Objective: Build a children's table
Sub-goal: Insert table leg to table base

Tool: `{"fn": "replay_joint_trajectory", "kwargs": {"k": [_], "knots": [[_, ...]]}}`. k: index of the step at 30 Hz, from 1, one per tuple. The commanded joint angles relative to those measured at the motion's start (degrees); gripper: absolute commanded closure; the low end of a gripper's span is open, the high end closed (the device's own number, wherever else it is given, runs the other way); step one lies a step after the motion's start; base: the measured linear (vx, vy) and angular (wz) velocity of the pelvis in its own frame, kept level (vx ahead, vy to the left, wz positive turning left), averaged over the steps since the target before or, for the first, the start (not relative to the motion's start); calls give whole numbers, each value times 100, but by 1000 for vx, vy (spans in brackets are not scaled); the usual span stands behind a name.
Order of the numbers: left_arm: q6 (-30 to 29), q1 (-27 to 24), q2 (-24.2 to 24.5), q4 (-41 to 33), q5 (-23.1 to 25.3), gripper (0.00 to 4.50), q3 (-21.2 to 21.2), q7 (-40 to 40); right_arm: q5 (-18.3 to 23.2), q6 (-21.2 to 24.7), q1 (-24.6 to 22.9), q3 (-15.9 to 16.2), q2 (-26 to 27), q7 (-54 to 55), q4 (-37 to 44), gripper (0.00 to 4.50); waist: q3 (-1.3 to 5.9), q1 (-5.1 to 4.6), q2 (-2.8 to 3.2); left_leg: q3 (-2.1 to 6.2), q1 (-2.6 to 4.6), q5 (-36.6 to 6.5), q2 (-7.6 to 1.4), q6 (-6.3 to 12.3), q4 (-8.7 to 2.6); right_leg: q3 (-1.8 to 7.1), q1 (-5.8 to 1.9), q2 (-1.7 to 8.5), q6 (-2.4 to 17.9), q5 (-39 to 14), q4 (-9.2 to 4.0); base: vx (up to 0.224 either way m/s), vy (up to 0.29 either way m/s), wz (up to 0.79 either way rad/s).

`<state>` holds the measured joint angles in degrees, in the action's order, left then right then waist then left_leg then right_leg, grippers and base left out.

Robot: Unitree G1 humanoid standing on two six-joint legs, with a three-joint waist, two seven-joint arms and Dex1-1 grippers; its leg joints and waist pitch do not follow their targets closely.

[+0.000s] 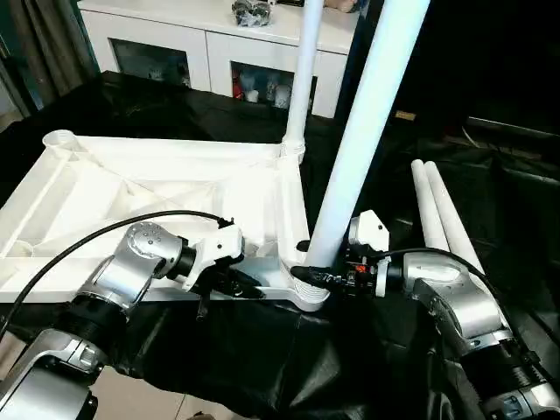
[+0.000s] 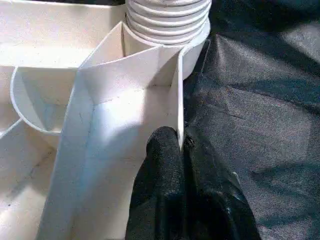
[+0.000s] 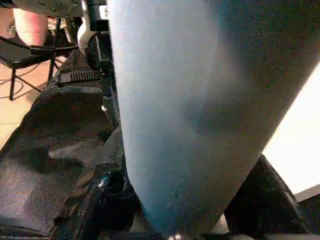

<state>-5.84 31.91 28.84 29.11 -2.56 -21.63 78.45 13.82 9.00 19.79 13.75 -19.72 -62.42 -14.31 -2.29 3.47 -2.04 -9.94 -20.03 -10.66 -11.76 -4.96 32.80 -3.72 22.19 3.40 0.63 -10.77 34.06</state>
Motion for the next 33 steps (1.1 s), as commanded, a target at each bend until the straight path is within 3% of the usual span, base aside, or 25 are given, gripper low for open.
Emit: {"fn": "replay_joint_trajectory", "kwargs": {"k": [1, 3, 4, 8, 10, 11, 12, 13, 14, 16, 19, 22, 24, 27, 30, 33], "knots": [[58, 258, -152, -61, -6, 450, 7, -120, -385, 267, -310, 572, 62, -42, -498, 262, 123, -41, 65, 48, 52, -1850, -186, 72, -463, 306, -129, 440, 997, -1992, -481, 0, 0, 0], [-133, 330, -329, 26, 57, 450, 165, -574, -524, 55, -160, 334, 286, 628, -787, 262, 146, -50, 75, 54, 92, -2006, -192, -24, -460, 302, -104, 461, 957, -2339, -510, 0, 0, 0], [-133, 330, -329, 26, 57, 450, 165, -574, -524, 55, -160, 334, 286, 628, -787, 262, 124, -56, 74, 58, 98, -2092, -184, -46, -461, 297, -85, 462, 931, -2518, -535, 0, 0, 0], [-614, 373, -657, -88, -68, 450, 439, -1210, -770, -81, 186, -122, 662, 2000, -1464, 262, 126, -132, 54, 125, 88, -2288, -161, -166, -463, 245, -89, 505, 579, -3490, -631, -28, 1, -3], [-907, 299, -784, -335, -118, 450, 500, -1434, -782, 2, 368, -320, 864, 2577, -1799, 262, 118, -173, 57, 132, 78, -2333, -161, -145, -461, 242, -72, 497, 557, -3496, -641, -28, 3, -3], [-1048, 248, -838, -471, -131, 450, 506, -1517, -787, 67, 446, -379, 938, 2793, -1955, 262, 137, -186, 91, 138, 90, -2316, -157, -147, -454, 244, -65, 501, 610, -3446, -633, 0, 0, 0], [-1197, 183, -893, -636, -150, 450, 501, -1584, -819, 158, 547, -417, 1010, 3052, -2159, 262, 136, -198, 83, 139, 72, -2289, -159, -141, -457, 241, -76, 498, 621, -3394, -636, 0, 0, 0], [-1298, 137, -936, -752, -158, 450, 493, -1633, -849, 231, 624, -435, 1059, 3237, -2317, 262, 129, -218, 76, 144, 8, -2176, -158, -135, -477, 238, -113, 485, 650, -3229, -612, 0, 0, 0], [-1508, 71, -1039, -946, -144, 450, 479, -1778, -880, 298, 755, -462, 1141, 3509, -2589, 262, 138, -213, 118, 142, 8, -2124, -158, -141, -478, 243, -112, 480, 676, -3076, -590, 0, 0, 0], [-1889, -59, -1322, -1312, -89, 450, 418, -2099, -831, 343, 1011, -601, 1355, 3966, -3104, 262, 142, -237, 108, 131, 26, -2149, -169, -168, -470, 251, -96, 472, 761, -2909, -563, 0, 0, 0], [-2093, -152, -1571, -1526, -11, 450, 314, -2358, -795, 323, 1210, -753, 1560, 4233, -3412, 262, 155, -299, 92, 105, 20, -2044, -161, -140, -446, 277, -97, 461, 878, -2629, -548, 0, 0, 0], [-2073, -147, -1619, -1482, 61, 450, 263, -2460, -852, 300, 1250, -726, 1622, 4249, -3422, 262, 183, -312, 81, 79, -13, -1833, -150, -68, -439, 281, -135, 425, 949, -2147, -516, 0, 0, 0], [-2092, -128, -1617, -1449, 95, 450, 220, -2555, -903, 252, 1295, -705, 1689, 4289, -3465, 262, 188, -307, 87, 65, 0, -1762, -148, -39, -435, 288, -131, 415, 1027, -1911, -487, 0, 0, 0], [-2177, -102, -1602, -1455, 123, 450, 233, -2640, -884, 201, 1337, -658, 1763, 4295, -3498, 262, 187, -310, 94, 64, -1, -1781, -150, -38, -442, 285, -138, 415, 1038, -1916, -486, 0, 0, 0], [-2258, -108, -1594, -1493, 174, 450, 269, -2681, -871, 93, 1397, -673, 1834, 4312, -3587, 262, 193, -323, 126, 76, 24, -2006, -151, -80, -439, 279, -118, 431, 967, -2268, -514, 0, 0, 0], [-2300, -118, -1581, -1515, 239, 450, 286, -2711, -793, -38, 1468, -800, 1936, 4305, -3720, 262, 183, -349, 111, 93, 27, -2162, -147, -107, -442, 272, -95, 436, 871, -2567, -555, 0, 0, 0]]}}
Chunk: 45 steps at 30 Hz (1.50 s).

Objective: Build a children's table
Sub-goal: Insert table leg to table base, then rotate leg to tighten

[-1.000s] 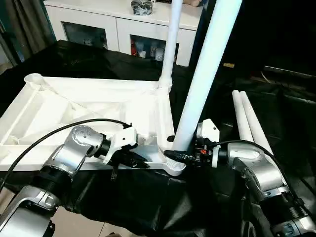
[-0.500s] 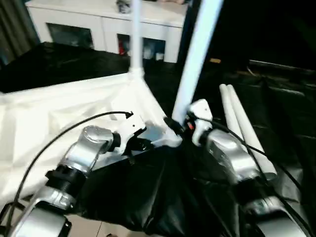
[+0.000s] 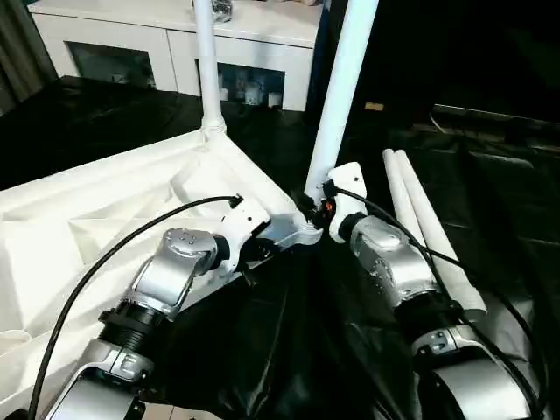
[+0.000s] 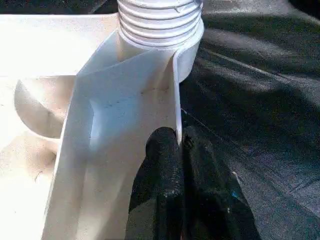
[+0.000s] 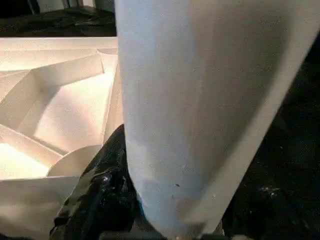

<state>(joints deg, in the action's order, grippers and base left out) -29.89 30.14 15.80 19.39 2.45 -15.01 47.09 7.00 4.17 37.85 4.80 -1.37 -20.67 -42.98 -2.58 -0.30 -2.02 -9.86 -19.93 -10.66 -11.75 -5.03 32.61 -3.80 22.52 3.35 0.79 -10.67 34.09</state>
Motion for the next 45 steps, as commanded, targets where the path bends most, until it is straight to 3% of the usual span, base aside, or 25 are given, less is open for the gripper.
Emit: {"fn": "replay_joint_trajectory", "kwargs": {"k": [1, 4, 6, 7, 9, 10, 13, 17, 20, 23, 26, 34, 45], "knots": [[110, 60, -275, -537, -255, 450, -378, 422, -109, 436, -336, 85, 106, 134, -855, 262, 210, 20, 110, 88, 9, -2148, -148, -96, -428, 280, -128, 434, 832, -2568, -561, 0, 0, 0], [151, 79, -250, -496, -229, 450, -401, 442, -86, 354, -311, 31, 130, 122, -882, 262, 229, 16, 111, 81, 11, -2127, -153, -92, -424, 286, -124, 432, 863, -2437, -549, 0, 0, 0], [197, 108, -234, -439, -221, 450, -399, 431, -28, 275, -283, -24, 156, 15, -847, 206, 229, 18, 113, 79, 8, -2114, -156, -87, -426, 287, -127, 429, 900, -2357, -540, 0, 0, 0], [207, 116, -230, -427, -222, 450, -396, 426, -3, 261, -276, -40, 163, -26, -829, 206, 238, 15, 110, 76, 3, -2088, -153, -79, -422, 290, -135, 428, 928, -2292, -530, 0, 0, 0], [226, 124, -229, -415, -237, 450, -380, 418, 1, 211, -266, -40, 160, -75, -812, 182, 288, 59, 118, 49, 14, -1827, -161, -65, -391, 315, -148, 433, 1060, -1811, -487, 0, 0, 0], [274, 133, -219, -396, -252, 450, -368, 434, 16, 173, -263, -44, 148, -138, -767, 172, 283, 70, 120, 36, -23, -1599, -161, -22, -403, 308, -175, 407, 1159, -1427, -443, 0, 0, 0], [622, 130, -59, -336, -263, 450, -365, 737, 29, -44, -335, -4, -5, -563, -479, 145, 303, 105, 119, 18, -29, -1373, -155, 74, -377, 302, -217, 417, 1234, -1122, -415, 0, 0, 0], [861, 130, 114, -331, -322, 450, -354, 1037, 127, -104, -565, 49, -205, -1037, 68, 101, 335, 187, 138, -4, -42, -800, -162, 246, -337, 301, -261, 407, 1436, -274, -318, 0, 0, 0], [1055, 111, 309, -318, -356, 450, -419, 1369, 151, -66, -774, 174, -440, -1524, 512, 80, 330, 238, 150, -13, -31, -681, -159, 323, -328, 293, -275, 398, 1472, -77, -294, 0, 0, 0], [1247, 105, 442, -272, -347, 450, -478, 1574, 163, -126, -904, 258, -591, -1845, 761, 48, 319, 259, 153, -21, -21, -791, -167, 305, -329, 302, -264, 412, 1451, -283, -309, 0, 0, 0], [1529, 86, 682, -194, -393, 450, -561, 2057, 305, -79, -1183, 351, -912, -2526, 1249, 48, 315, 278, 159, -18, -24, -850, -168, 287, -325, 305, -276, 414, 1407, -433, -322, 0, 0, 0], [1920, 108, 877, 55, -446, 450, -630, 2662, 425, 84, -1573, 652, -1496, -3545, 1950, 48, 332, 332, 154, -13, -35, -670, -159, 387, -299, 295, -301, 406, 1442, -166, -284, 0, 0, 0], [2243, 155, 992, 407, -484, 450, -687, 3140, 528, 415, -1781, 813, -1844, -4169, 2359, 149, 314, 362, 149, -7, -20, -951, -168, 266, -294, 290, -276, 420, 1401, -699, -314, 0, 0, 0]]}}
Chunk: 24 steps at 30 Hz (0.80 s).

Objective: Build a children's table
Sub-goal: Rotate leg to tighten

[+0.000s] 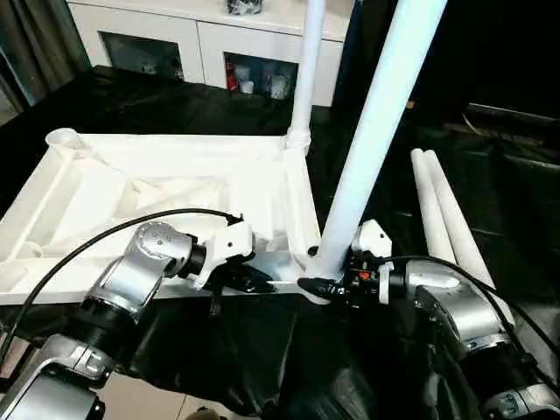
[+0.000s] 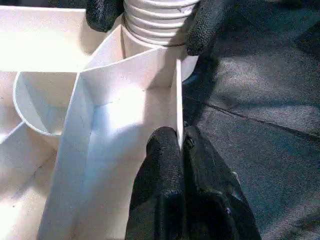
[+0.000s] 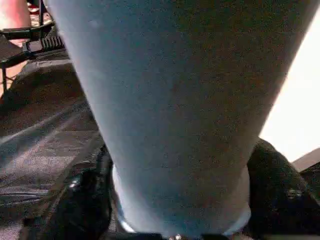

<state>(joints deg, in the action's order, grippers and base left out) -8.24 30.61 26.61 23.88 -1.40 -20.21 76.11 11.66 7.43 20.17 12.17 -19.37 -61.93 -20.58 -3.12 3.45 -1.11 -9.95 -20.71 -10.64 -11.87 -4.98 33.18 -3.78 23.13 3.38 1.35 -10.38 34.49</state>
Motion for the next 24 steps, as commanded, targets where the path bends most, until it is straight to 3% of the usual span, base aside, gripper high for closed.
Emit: {"fn": "replay_joint_trajectory", "kwargs": {"k": [1, 5, 8, 9, 11, 15, 22, 23, 24], "knots": [[75, 109, -93, -24, -102, 450, -155, 239, 70, 109, -17, 78, -41, -41, 130, 157, 367, -13, 59, 3, 60, -962, -158, 250, -352, 290, -335, 420, 1341, -756, -356, 0, 0, 0], [-42, 136, -256, 137, -150, 450, -17, 38, 108, 292, -54, 8, 75, 199, 160, 167, 360, -15, 55, 10, 69, -1037, -151, 192, -360, 289, -336, 417, 1277, -963, -379, 0, 0, 0], [-217, 288, -547, 454, -20, 450, 91, -630, -190, 205, 90, -201, 413, 1204, -299, 169, 349, -28, 32, 8, 92, -1134, -128, 72, -358, 289, -316, 423, 1206, -1298, -414, 0, 0, 0], [-367, 455, -850, 744, 107, 450, 187, -1261, -478, 137, 291, -396, 727, 2210, -844, 170, 347, -56, 40, 5, 65, -1136, -129, 42, -356, 302, -301, 440, 1192, -1374, -408, 0, 0, 0], [-409, 521, -967, 834, 175, 450, 195, -1492, -541, 120, 372, -464, 837, 2542, -1052, 170, 329, -72, 5, 25, 82, -1260, -104, -68, -354, 289, -305, 437, 1009, -1911, -460, 0, 0, 0], [-724, 780, -1684, 1134, 312, 450, 281, -2538, -589, 2, 752, -674, 1374, 3692, -1859, 171, 317, -109, 14, 18, 93, -1328, -86, -25, -341, 286, -272, 426, 908, -2186, -505, 0, 0, 0], [-787, 830, -2211, 1215, 412, 450, 195, -2954, -691, -275, 1106, -718, 1739, 4273, -2370, 172, 330, -107, 33, 14, 55, -1222, -82, 169, -335, 277, -285, 415, 911, -1899, -491, 0, 0, 0], [-759, 838, -2238, 1253, 446, 450, 178, -2986, -689, -352, 1153, -782, 1787, 4301, -2455, 116, 336, -107, 35, 12, 52, -1218, -84, 197, -336, 283, -282, 421, 902, -1889, -493, 0, 0, 0], [-732, 839, -2255, 1287, 462, 450, 178, -3010, -574, -390, 1204, -912, 1848, 4227, -2512, 102, 333, -116, 41, 14, 50, -1249, -86, 206, -342, 280, -279, 419, 915, -1895, -491, 0, 0, 0]]}}
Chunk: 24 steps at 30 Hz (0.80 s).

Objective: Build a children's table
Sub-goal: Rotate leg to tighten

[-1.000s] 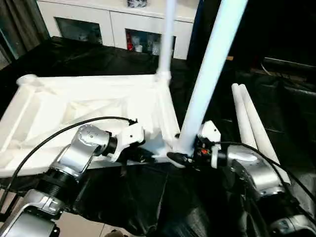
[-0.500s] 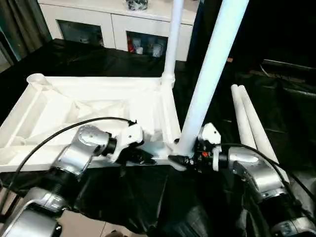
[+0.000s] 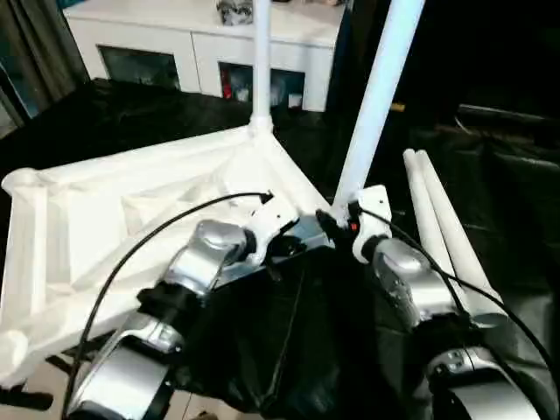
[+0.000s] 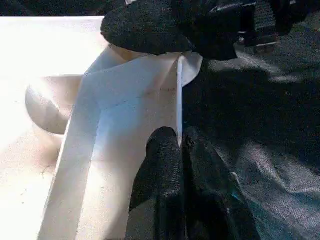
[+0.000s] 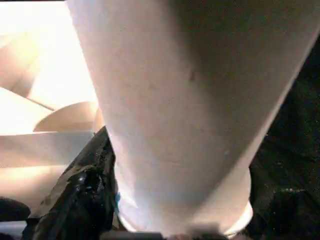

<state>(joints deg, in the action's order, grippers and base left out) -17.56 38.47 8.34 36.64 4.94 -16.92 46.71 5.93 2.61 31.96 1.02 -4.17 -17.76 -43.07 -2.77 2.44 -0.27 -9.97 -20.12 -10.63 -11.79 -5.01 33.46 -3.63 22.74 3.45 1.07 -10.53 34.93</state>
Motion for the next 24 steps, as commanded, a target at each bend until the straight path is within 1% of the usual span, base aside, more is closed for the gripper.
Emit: {"fn": "replay_joint_trajectory", "kwargs": {"k": [1, 2, 4, 5, 6, 7, 8, 9, 10, 12, 13, 14, 15, 16, 17, 19, 20, 21, 22, 23, 24], "knots": [[217, 51, -427, 31, -162, 450, -146, -70, 6, 41, 59, 174, 344, -231, -308, 102, 298, -15, -44, 16, -9, -1249, -94, 209, -370, 265, -240, 412, 943, -1879, -535, 0, 0, 0], [242, 39, -399, 29, -157, 450, -152, -33, 13, -7, 71, 164, 341, -291, -312, 96, 292, -12, -46, 17, -2, -1270, -100, 225, -375, 261, -235, 408, 962, -1872, -539, 0, 0, 0], [287, 25, -355, 22, -153, 450, -157, 13, 16, -52, 70, 172, 327, -378, -295, 73, 287, -17, -43, 20, -12, -1289, -101, 228, -382, 259, -240, 411, 954, -1902, -542, 0, 0, 0], [337, -19, -249, -27, -159, 450, -147, 132, 5, -208, 38, 232, 256, -572, -222, 66, 293, -14, -47, 18, -5, -1309, -101, 236, -379, 260, -235, 413, 940, -1931, -547, 0, 0, 0], [445, -55, -159, -65, -166, 450, -159, 255, -9, -272, -14, 301, 173, -755, -120, 66, 296, -20, -50, 26, -25, -1305, -101, 263, -385, 255, -250, 415, 940, -1919, -543, 0, 0, 0], [528, -133, -6, -161, -223, 450, -140, 517, 4, -376, -121, 427, -3, -1142, 77, 66, 297, -20, -53, 22, -24, -1306, -103, 278, -382, 256, -250, 416, 938, -1904, -547, 0, 0, 0], [542, -143, 14, -175, -232, 450, -138, 554, 10, -381, -137, 440, -26, -1192, 107, 66, 299, -13, -59, 20, -36, -1264, -106, 323, -374, 260, -263, 418, 949, -1808, -538, 0, 0, 0], [690, -207, 134, -262, -287, 450, -142, 788, 62, -380, -237, 503, -166, -1483, 295, 66, 299, -17, -65, 23, -54, -1220, -102, 350, -377, 261, -275, 417, 948, -1770, -535, 0, 0, 0], [711, -216, 151, -275, -295, 450, -142, 822, 70, -379, -251, 511, -186, -1524, 322, 66, 303, -14, -66, 18, -52, -1150, -105, 386, -378, 261, -272, 413, 955, -1706, -525, 0, 0, 0], [719, -269, 240, -353, -345, 450, -128, 997, 127, -387, -327, 553, -304, -1801, 448, 66, 314, -29, -57, 13, -63, -1051, -106, 396, -370, 262, -273, 420, 1014, -1645, -514, 0, 0, 0], [831, -356, 450, -478, -436, 450, -131, 1370, 328, -297, -515, 630, -572, -2480, 831, 66, 322, 1, -58, 11, -42, -991, -104, 429, -359, 259, -302, 412, 1030, -1551, -520, 0, 0, 0], [852, -387, 530, -521, -468, 450, -129, 1514, 393, -243, -585, 644, -670, -2757, 978, 66, 325, -1, -54, 6, -60, -958, -124, 514, -355, 275, -291, 405, 1073, -1330, -486, 0, 0, 0], [898, -414, 619, -558, -484, 450, -142, 1660, 470, -169, -661, 672, -783, -3027, 1153, 66, 324, 3, -44, 11, -62, -940, -139, 528, -361, 275, -288, 416, 1105, -1241, -470, 0, 0, 0], [933, -431, 666, -578, -494, 450, -152, 1746, 499, -135, -700, 695, -846, -3148, 1242, 66, 321, -6, -53, 8, -71, -923, -132, 559, -361, 266, -290, 405, 1135, -1176, -464, 0, 0, 0], [968, -471, 778, -635, -535, 450, -166, 1962, 569, -67, -796, 762, -1011, -3457, 1457, 66, 324, -4, -28, 10, -53, -896, -142, 561, -363, 268, -280, 403, 1186, -1090, -451, 0, 0, 0], [1012, -518, 932, -703, -598, 450, -181, 2262, 683, 51, -932, 873, -1258, -3892, 1765, 66, 323, 2, -43, 10, -53, -866, -145, 583, -361, 268, -300, 395, 1237, -946, -438, 0, 0, 0], [1021, -534, 993, -724, -617, 450, -184, 2379, 710, 77, -982, 909, -1350, -4064, 1870, 66, 312, -1, -40, 5, -52, -952, -145, 582, -362, 267, -282, 400, 1240, -1035, -447, 0, 0, 0], [1076, -551, 1082, -735, -616, 450, -211, 2525, 746, 147, -1040, 971, -1468, -4267, 2002, 66, 312, 3, -28, 8, -46, -987, -146, 565, -367, 263, -281, 406, 1238, -1110, -453, 0, 0, 0], [1133, -569, 1155, -746, -617, 450, -233, 2651, 758, 202, -1088, 1013, -1557, -4428, 2107, 66, 306, 12, -35, 1, -33, -1043, -144, 542, -366, 266, -276, 400, 1218, -1233, -471, 0, 0, 0], [1161, -589, 1227, -762, -623, 450, -255, 2776, 754, 251, -1126, 1062, -1641, -4560, 2190, 81, 303, 17, -36, 2, -35, -1059, -149, 529, -369, 270, -275, 404, 1208, -1273, -474, 0, 0, 0], [1181, -602, 1284, -769, -618, 450, -276, 2858, 755, 296, -1157, 1111, -1712, -4677, 2255, 81, 303, 24, -35, 4, -36, -1064, -157, 507, -376, 271, -275, 406, 1187, -1317, -473, 0, 0, 0]]}}
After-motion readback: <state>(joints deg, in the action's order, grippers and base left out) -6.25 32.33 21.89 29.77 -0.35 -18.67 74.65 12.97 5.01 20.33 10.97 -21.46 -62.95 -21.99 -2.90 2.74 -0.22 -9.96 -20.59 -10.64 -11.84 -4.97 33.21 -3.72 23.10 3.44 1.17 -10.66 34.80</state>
